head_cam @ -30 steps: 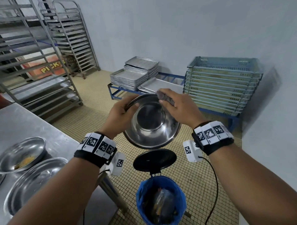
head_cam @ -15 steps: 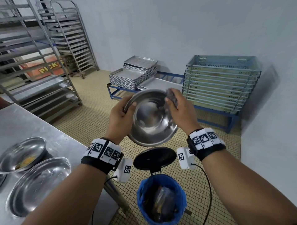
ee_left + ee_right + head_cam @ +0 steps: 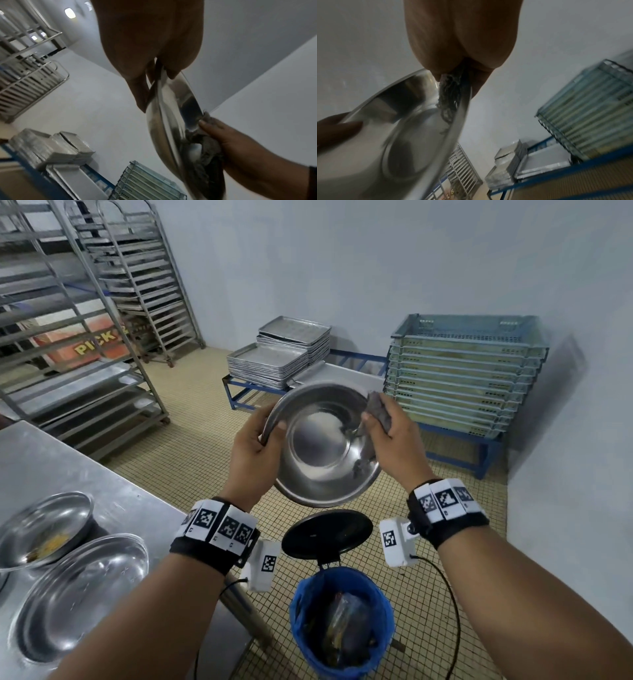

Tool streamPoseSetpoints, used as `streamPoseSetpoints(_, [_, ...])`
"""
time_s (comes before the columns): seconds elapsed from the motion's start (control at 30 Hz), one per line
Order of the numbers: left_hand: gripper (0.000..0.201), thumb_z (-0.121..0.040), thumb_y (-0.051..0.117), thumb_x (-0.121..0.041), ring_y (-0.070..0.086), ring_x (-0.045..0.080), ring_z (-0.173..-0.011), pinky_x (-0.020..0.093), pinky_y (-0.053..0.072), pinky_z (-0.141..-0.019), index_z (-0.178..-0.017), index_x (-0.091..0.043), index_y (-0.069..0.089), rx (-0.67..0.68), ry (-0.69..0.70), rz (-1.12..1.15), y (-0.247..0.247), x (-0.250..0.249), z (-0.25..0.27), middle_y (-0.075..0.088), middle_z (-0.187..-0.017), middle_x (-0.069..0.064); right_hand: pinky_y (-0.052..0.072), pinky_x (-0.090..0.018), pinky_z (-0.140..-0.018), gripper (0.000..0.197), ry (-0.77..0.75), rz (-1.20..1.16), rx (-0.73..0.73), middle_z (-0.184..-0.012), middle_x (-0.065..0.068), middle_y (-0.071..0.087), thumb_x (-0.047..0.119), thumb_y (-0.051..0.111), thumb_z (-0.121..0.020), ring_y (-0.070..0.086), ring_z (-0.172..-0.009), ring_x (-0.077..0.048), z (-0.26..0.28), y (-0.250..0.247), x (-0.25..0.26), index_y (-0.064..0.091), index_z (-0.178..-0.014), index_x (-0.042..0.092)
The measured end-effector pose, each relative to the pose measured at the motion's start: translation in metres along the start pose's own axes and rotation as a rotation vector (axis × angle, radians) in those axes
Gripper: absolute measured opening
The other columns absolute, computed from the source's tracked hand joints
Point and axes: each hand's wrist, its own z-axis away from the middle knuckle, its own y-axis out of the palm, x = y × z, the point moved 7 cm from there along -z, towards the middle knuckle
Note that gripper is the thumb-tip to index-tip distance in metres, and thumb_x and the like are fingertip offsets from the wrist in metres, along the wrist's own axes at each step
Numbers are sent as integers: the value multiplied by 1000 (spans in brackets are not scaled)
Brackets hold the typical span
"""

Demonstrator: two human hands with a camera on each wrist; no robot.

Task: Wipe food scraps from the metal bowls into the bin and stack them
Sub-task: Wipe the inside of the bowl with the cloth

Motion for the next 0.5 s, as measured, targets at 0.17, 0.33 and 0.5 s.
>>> streamPoseSetpoints(0.17, [28, -104, 62, -11, 68, -4, -96, 12, 50, -83, -123, -31, 67, 212, 88, -194, 10, -19, -14, 72, -99, -25, 59, -34, -75, 41, -327, 377, 195, -92, 6, 72, 37, 57, -102, 65, -75, -12, -17, -1, 48, 53, -143, 29])
streamPoseSetpoints(0.33, [26, -102, 67, -14, 69, -2, -95, 14, 52, -83, -115, -35, 71, 163, 105, -148, 9, -29, -23, 75, -98, -19, 58, -32, -67, 43, -350, 359, 143, -86, 12, 65, 43, 53, -103, 61, -67, -7, -22, 1, 56, 52, -143, 29])
streamPoseSetpoints(0.5, [21, -103, 65, -14, 70, 6, -82, 22, 56, -73, -109, -33, 71, -162, 25, 47, -16, -18, -20, 76, -93, -11, 60, -29, -78, 45, -25, 68, 11, -111, 7, 67, 46, 50, -104, 66, -92, -4, 4, 7, 1, 48, -143, 24])
